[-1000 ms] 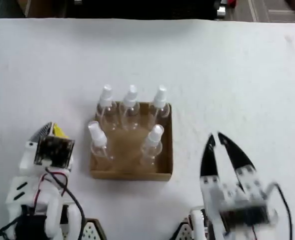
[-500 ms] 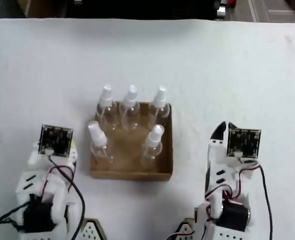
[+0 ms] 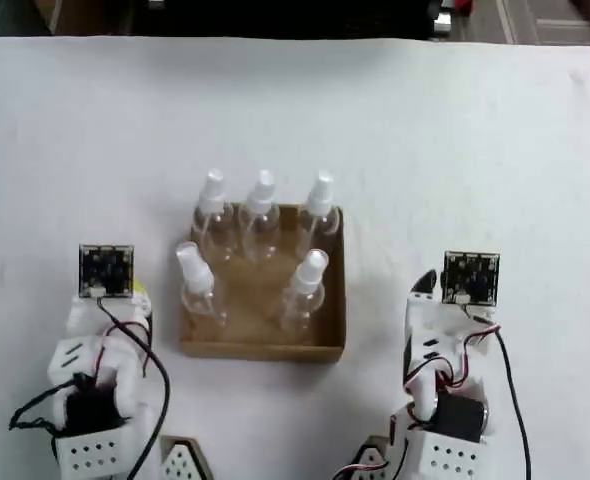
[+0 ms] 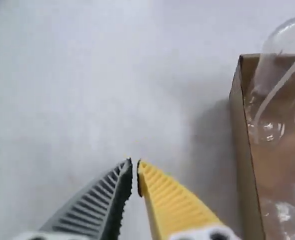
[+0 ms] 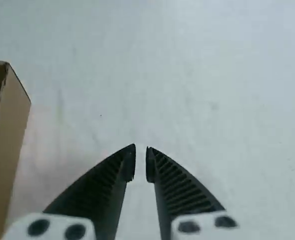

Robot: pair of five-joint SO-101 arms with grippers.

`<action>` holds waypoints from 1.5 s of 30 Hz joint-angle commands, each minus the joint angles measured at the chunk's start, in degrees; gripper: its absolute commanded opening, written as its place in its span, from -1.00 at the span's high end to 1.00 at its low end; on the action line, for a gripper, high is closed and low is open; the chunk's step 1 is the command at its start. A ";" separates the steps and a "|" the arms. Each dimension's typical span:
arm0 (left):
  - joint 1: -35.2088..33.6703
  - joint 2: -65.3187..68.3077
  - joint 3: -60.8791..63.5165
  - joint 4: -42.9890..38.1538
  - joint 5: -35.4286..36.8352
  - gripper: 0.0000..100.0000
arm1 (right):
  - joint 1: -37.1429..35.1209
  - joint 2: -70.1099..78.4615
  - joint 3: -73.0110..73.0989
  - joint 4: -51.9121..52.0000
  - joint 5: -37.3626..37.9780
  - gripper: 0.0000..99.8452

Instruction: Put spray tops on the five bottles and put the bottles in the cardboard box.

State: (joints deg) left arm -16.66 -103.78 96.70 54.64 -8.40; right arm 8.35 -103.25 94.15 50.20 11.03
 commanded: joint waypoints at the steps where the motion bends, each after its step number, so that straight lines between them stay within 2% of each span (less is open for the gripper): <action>1: -0.75 -0.75 0.18 -0.44 0.62 0.95 | 0.40 -0.22 1.05 -1.36 -0.18 0.97; 5: -0.75 -0.75 0.18 2.90 0.62 0.95 | -0.04 -0.13 2.73 -1.10 -0.09 0.97; 12: -0.66 -0.75 0.18 14.68 0.62 0.95 | -3.74 -0.13 2.73 -0.84 -0.53 0.97; 15: -0.66 -0.75 0.18 19.52 0.62 0.95 | -6.55 -0.13 2.73 3.47 -0.53 0.97; 22: -1.10 -0.75 0.18 19.25 0.35 0.95 | -10.77 -0.13 2.73 23.08 -0.18 0.97; 30: -1.01 -0.75 0.18 19.25 0.44 0.95 | -5.58 -0.13 2.73 22.81 -0.18 0.97; 45: -1.01 -0.75 0.18 19.25 0.44 0.95 | -5.41 -0.13 2.73 22.81 -0.18 0.97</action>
State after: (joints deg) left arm -17.19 -103.78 97.05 73.63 -8.40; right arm 2.55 -103.25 96.35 72.79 11.03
